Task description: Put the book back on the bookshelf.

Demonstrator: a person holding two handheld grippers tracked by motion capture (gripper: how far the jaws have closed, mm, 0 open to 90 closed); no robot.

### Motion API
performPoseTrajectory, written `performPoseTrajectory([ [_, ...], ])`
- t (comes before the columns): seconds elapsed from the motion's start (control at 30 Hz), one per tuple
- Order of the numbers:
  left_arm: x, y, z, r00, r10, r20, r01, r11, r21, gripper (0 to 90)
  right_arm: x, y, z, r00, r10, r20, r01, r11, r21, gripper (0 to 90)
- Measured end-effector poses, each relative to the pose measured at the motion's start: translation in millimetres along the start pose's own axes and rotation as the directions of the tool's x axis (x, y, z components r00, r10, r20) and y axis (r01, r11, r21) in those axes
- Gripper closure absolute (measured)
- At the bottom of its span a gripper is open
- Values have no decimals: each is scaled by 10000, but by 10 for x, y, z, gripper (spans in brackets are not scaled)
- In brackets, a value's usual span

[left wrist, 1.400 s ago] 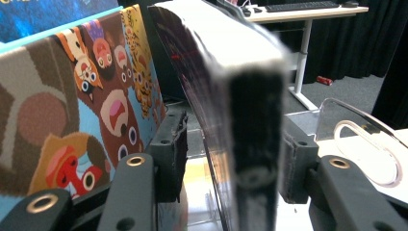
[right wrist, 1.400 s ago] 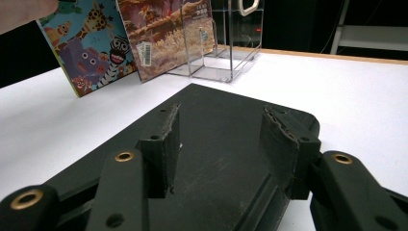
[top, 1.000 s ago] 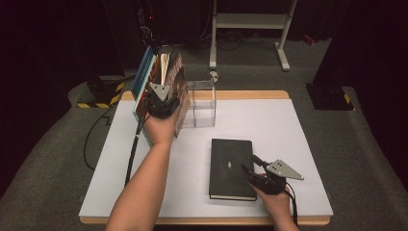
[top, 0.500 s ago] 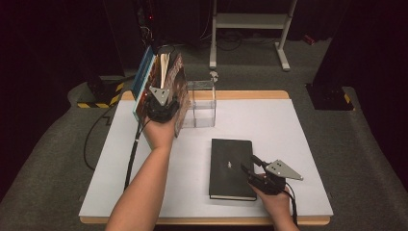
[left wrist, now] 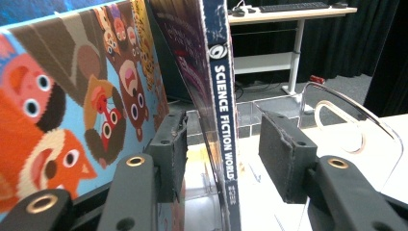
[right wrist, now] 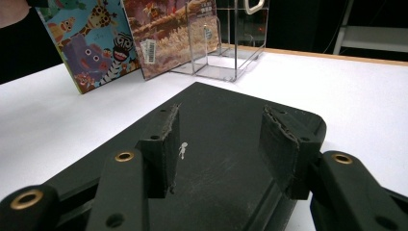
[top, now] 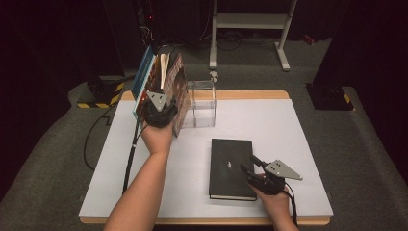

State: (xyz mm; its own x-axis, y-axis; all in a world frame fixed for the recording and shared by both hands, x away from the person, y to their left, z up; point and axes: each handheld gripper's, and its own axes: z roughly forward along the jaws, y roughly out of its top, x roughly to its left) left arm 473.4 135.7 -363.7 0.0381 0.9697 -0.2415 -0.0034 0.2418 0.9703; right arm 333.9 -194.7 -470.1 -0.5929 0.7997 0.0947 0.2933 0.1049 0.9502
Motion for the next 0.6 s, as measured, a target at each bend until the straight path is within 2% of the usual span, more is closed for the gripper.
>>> performPoseTrajectory([
  [0.4, 18, 2, -136, 9999, 132, 63, -132, 9999, -38, 530, 5, -3, 4, 10000, -26, -16, 27, 10000, 29, 486],
  [0.6, 4, -27, -247, 9991, 258, 329, -257, 9997, -42, 532, 7, -5, 7, 10000, -37, -13, 37, 10000, 55, 485],
])
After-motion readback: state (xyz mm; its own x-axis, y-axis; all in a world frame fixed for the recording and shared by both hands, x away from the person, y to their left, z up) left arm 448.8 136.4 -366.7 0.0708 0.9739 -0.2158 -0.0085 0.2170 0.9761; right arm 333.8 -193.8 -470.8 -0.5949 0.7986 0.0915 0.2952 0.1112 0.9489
